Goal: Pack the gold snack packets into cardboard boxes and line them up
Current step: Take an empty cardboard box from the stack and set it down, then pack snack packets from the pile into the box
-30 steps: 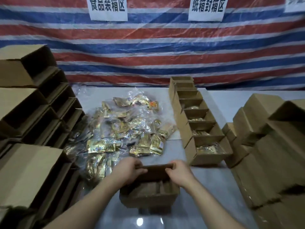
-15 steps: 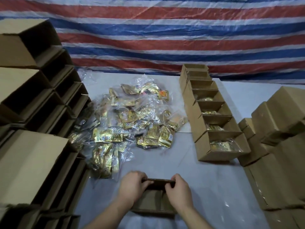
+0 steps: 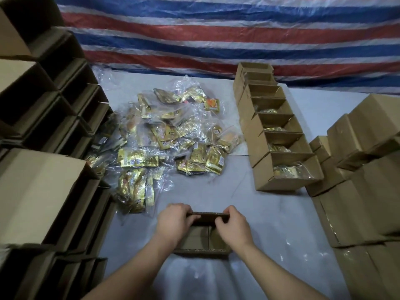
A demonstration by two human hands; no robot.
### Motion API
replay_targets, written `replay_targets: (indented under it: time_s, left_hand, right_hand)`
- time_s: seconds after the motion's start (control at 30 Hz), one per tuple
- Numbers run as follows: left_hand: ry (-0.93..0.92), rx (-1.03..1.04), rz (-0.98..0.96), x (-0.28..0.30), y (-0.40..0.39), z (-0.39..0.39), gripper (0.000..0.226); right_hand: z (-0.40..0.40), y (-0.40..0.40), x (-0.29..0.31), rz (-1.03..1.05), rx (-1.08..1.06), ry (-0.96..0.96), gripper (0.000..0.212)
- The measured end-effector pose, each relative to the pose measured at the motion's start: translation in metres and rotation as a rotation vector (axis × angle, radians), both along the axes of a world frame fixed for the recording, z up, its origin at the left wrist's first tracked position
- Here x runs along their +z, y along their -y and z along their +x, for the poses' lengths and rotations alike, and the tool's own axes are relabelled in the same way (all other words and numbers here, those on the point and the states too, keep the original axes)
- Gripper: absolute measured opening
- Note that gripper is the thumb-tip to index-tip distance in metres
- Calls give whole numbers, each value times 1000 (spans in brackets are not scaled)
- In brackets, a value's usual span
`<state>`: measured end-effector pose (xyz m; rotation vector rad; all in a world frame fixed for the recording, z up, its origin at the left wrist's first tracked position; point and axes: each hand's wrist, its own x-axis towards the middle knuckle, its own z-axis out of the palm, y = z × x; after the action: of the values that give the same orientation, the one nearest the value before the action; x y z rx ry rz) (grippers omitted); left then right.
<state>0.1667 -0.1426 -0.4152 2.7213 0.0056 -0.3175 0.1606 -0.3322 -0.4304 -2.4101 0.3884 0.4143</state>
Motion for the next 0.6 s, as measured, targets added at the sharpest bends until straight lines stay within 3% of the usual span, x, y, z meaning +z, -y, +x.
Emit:
replay_targets:
  time_s: [0.27, 0.43, 0.6]
  left_hand:
    - [-11, -35, 91, -5, -2, -4, 42]
    - [-18, -50, 118, -10, -1, -4, 44]
    - [-65, -37, 114, -9, -2, -3, 46]
  right_hand:
    - [17, 10, 12, 80, 110, -92, 18]
    - [107, -14, 29, 128, 130, -6, 22]
    - [200, -59, 20, 142, 120, 50, 61]
